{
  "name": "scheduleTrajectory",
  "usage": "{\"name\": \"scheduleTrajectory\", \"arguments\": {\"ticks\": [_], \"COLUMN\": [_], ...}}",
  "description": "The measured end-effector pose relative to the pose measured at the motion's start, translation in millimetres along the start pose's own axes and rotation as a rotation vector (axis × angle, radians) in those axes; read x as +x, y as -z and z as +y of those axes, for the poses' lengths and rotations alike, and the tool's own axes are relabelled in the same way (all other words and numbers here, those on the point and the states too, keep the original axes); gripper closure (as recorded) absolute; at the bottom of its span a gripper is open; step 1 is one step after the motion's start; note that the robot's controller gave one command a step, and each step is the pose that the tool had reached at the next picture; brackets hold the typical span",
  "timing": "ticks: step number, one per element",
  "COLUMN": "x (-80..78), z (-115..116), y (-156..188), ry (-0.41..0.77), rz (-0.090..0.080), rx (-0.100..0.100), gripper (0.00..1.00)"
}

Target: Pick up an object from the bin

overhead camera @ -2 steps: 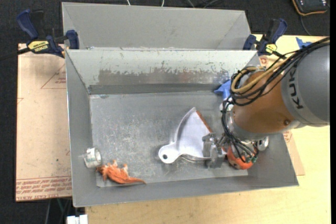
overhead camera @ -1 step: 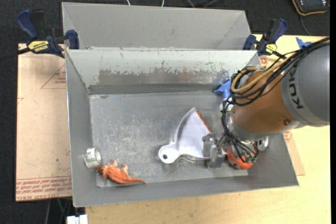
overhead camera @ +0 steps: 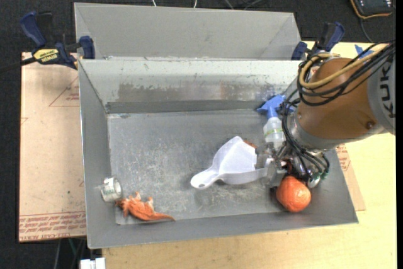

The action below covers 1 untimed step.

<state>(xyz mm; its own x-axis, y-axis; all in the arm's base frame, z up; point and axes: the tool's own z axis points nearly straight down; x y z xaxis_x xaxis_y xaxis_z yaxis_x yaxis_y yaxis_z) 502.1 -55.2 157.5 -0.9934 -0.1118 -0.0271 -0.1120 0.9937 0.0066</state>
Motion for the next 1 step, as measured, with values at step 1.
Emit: {"name": "scheduleTrajectory", "arguments": {"ticks": [1], "x": [5.3], "z": [10.4], "y": [-44.7], "ry": [0.0], "rz": [0.022], "rx": [-0.006], "gripper": [1.0]}}
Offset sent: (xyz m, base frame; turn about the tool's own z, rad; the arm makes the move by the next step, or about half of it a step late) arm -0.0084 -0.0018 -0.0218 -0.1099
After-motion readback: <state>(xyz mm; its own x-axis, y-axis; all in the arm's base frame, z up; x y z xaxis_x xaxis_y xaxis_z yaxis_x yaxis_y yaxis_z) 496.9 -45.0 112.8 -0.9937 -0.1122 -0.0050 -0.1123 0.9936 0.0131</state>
